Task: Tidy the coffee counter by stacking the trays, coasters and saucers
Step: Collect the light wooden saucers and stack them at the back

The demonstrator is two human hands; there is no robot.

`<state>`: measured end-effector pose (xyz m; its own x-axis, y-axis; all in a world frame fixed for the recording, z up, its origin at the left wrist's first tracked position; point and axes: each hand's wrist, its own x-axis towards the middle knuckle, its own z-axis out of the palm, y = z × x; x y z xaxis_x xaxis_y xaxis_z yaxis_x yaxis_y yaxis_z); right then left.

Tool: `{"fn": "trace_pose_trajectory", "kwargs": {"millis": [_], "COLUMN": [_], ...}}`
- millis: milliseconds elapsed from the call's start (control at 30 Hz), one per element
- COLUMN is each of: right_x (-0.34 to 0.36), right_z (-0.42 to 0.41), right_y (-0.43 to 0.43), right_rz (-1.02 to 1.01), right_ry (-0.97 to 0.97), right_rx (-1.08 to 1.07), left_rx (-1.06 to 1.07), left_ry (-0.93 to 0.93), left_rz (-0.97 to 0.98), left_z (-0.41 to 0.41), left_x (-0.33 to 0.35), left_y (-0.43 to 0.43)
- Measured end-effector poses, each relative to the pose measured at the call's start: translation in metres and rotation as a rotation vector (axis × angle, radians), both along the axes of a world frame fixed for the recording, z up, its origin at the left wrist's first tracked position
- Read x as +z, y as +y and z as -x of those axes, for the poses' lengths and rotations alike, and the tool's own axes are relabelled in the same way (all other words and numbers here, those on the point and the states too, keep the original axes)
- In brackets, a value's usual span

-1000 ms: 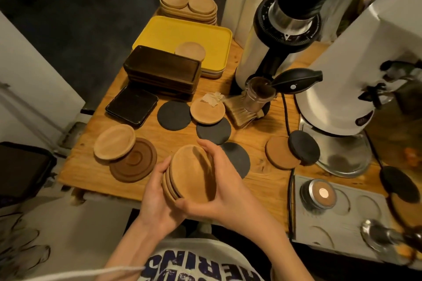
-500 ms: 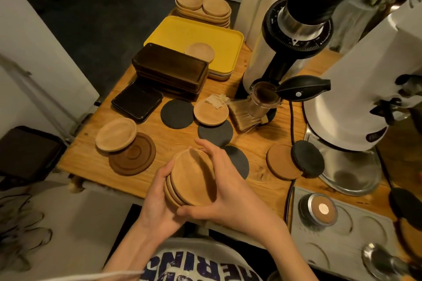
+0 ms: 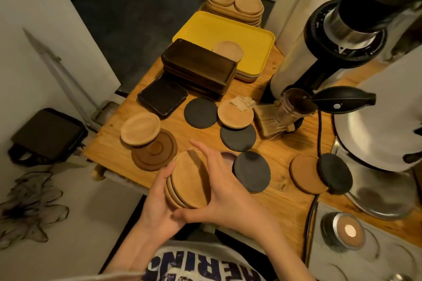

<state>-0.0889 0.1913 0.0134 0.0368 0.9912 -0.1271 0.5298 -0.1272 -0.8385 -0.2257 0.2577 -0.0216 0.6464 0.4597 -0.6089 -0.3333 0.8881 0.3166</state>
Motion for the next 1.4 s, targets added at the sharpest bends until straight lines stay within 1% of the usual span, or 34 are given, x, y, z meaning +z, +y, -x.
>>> {"fn": "trace_pose_trajectory", "kwargs": {"millis": [300,400,467,533,567,600,667,767,867,1033,1300,1400], "right_x": [0.003,0.006,0.008,0.008,0.005,0.001,-0.009,-0.023,-0.037,-0.053,-0.066,-0.068], "right_z": [0.039,0.056,0.061,0.064,0.066,0.067,0.07,0.086,0.105,0.133,0.145,0.147], "right_y": [0.055,0.081,0.094,0.106,0.114,0.119,0.13,0.147,0.159,0.177,0.188,0.19], "right_rz": [0.01,0.012,0.009,-0.012,-0.03,-0.038,-0.005,0.094,0.149,0.249,0.267,0.208], "right_ry": [-0.012,0.037,0.148,0.253,0.26,0.23,0.092,-0.124,-0.286,-0.526,-0.63,-0.567], "right_rx": [-0.027,-0.034,-0.113,-0.291,-0.392,-0.474,-0.541,-0.5,-0.449,-0.495,-0.571,-0.63], "left_rx": [0.024,0.018,-0.003,-0.013,-0.02,-0.024,-0.018,-0.019,-0.055,-0.113,-0.158,-0.165], "left_ry": [0.009,0.033,0.043,0.016,-0.001,-0.017,-0.053,-0.076,-0.091,-0.083,-0.146,-0.153], "left_rz": [0.006,-0.007,-0.01,-0.008,-0.022,-0.041,-0.078,-0.124,-0.097,-0.092,-0.07,-0.071], "left_z": [0.036,0.052,0.061,0.071,0.077,0.082,0.092,0.108,0.119,0.135,0.148,0.151], "left_x": [0.002,0.002,0.003,0.006,0.007,0.008,0.007,0.001,-0.005,-0.012,-0.016,-0.015], "left_y": [0.055,0.084,0.103,0.125,0.138,0.149,0.168,0.195,0.212,0.231,0.241,0.242]}}
